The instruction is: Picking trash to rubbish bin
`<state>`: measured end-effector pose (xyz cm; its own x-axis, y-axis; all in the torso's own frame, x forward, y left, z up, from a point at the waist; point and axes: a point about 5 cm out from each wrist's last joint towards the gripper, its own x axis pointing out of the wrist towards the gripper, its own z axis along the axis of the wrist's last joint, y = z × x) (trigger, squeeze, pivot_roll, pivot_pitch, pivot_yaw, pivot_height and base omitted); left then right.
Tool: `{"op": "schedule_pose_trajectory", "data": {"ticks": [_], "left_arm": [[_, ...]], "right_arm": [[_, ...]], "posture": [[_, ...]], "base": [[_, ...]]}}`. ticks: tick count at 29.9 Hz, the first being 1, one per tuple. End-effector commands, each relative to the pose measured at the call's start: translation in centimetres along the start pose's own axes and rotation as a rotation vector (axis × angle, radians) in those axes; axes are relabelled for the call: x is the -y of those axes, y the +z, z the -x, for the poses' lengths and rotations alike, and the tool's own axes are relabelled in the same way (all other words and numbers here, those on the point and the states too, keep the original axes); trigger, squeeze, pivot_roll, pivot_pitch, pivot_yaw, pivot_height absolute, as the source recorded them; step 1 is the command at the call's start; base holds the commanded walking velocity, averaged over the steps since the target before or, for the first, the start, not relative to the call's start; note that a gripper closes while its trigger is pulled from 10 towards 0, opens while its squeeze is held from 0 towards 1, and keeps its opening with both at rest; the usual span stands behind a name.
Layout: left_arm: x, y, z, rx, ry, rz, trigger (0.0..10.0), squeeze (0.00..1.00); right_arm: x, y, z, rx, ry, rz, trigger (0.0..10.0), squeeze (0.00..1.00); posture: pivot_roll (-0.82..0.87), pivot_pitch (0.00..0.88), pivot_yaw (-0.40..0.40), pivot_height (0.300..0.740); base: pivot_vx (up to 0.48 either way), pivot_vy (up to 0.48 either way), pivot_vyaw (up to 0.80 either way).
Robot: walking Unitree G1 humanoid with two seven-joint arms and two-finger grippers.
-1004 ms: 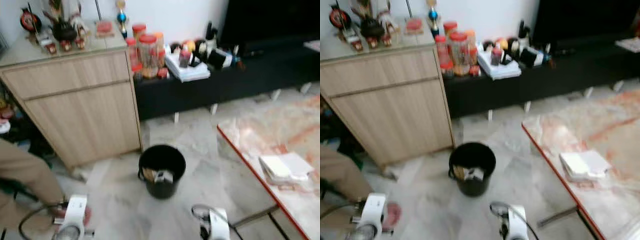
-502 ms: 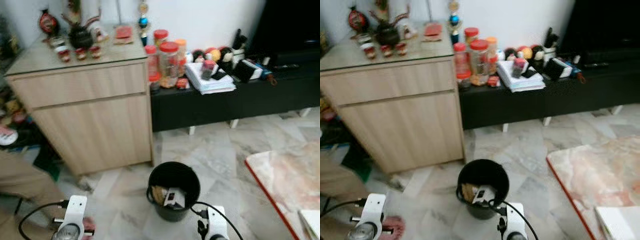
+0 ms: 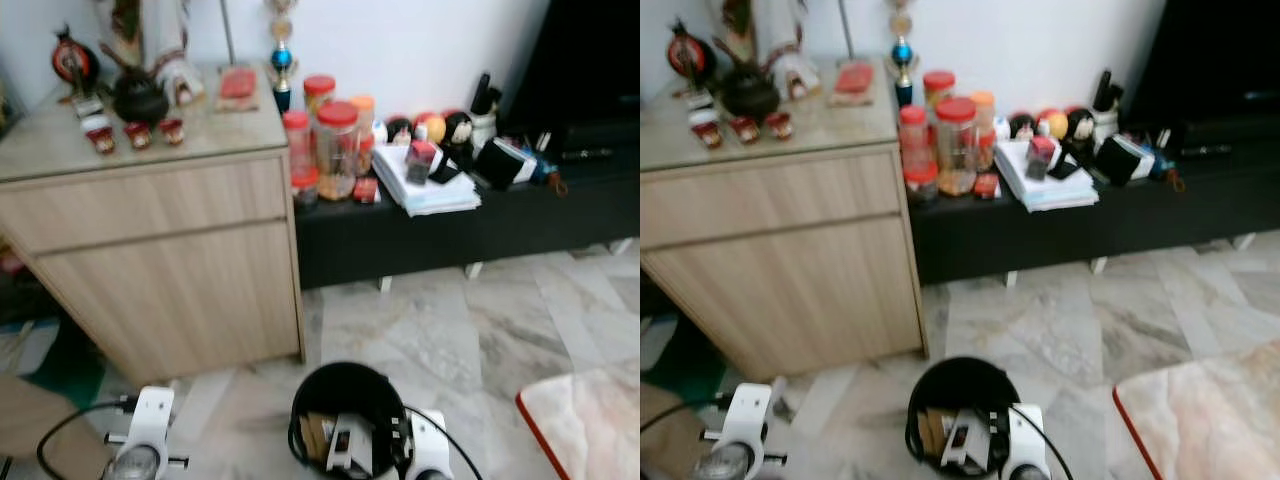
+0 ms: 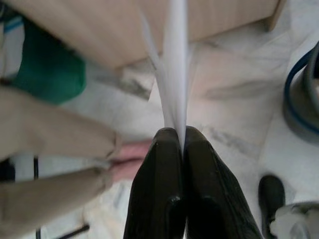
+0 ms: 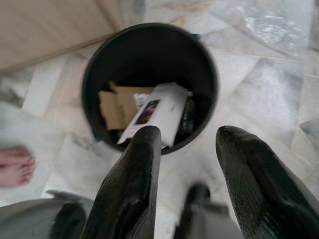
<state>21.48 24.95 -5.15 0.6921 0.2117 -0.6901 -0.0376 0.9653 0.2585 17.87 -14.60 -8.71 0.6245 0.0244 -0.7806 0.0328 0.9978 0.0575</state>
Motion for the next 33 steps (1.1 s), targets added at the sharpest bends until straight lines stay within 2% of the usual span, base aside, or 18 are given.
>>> {"op": "schedule_pose_trajectory", "data": {"ticks": [1,5,8,12,16,17,18,20,28,33], "left_arm": [[0.6,0.3,-0.1,0.008,-0.016,-0.010,10.0,0.00],[1.0,0.6,-0.1,0.013,-0.044,-0.018,10.0,0.00],[1.2,1.1,-0.2,0.034,-0.057,-0.020,10.0,0.00],[3.0,3.3,-0.5,0.104,-0.173,-0.112,10.0,0.00],[3.1,3.4,-0.5,0.106,-0.179,-0.115,10.0,0.00],[4.4,4.4,-0.5,0.141,-0.253,-0.177,10.0,0.00],[6.5,5.9,-0.4,0.188,-0.362,-0.276,10.0,0.00],[7.6,6.7,-0.2,0.205,-0.412,-0.311,10.0,0.00],[9.8,9.2,0.2,0.270,-0.515,-0.211,10.0,0.00],[10.8,9.9,0.4,0.275,-0.553,-0.202,10.0,0.00]], "right_arm": [[0.5,0.0,0.0,-0.001,-0.010,0.005,10.0,0.00],[0.5,0.1,0.0,0.000,-0.004,0.020,10.0,0.00],[0.3,0.3,0.0,0.010,0.003,0.043,10.0,0.00],[-0.3,1.4,-0.2,0.061,0.046,0.143,10.0,0.00],[-0.3,1.5,-0.2,0.062,0.047,0.145,10.0,0.00],[-0.2,2.1,-0.3,0.083,0.047,0.156,10.0,0.00],[-0.1,3.1,-0.4,0.118,0.047,0.179,10.0,0.00],[0.0,3.7,-0.5,0.139,0.045,0.191,10.0,0.00],[-1.0,7.0,-0.7,0.270,0.078,0.237,10.0,0.00],[-2.3,9.5,-0.7,0.362,0.131,0.260,10.0,0.00]], "posture": [[0.19,0.000,0.034,0.740],[0.19,0.000,0.034,0.740],[0.20,0.000,0.035,0.740],[0.20,0.000,0.035,0.740],[0.20,0.000,0.035,0.740],[0.20,0.000,0.035,0.740],[0.20,0.000,0.035,0.740],[0.19,0.000,0.035,0.740],[0.18,0.000,0.033,0.740],[0.17,0.004,0.030,0.740]], "base": [[0.469,0.000,0.00],[0.401,0.000,0.00],[0.000,0.000,0.00],[0.000,0.000,0.00],[0.000,0.000,0.00],[0.000,0.000,0.00],[0.000,0.000,0.00],[0.000,0.000,0.00],[0.000,0.000,0.00],[0.000,0.000,0.00]]}}
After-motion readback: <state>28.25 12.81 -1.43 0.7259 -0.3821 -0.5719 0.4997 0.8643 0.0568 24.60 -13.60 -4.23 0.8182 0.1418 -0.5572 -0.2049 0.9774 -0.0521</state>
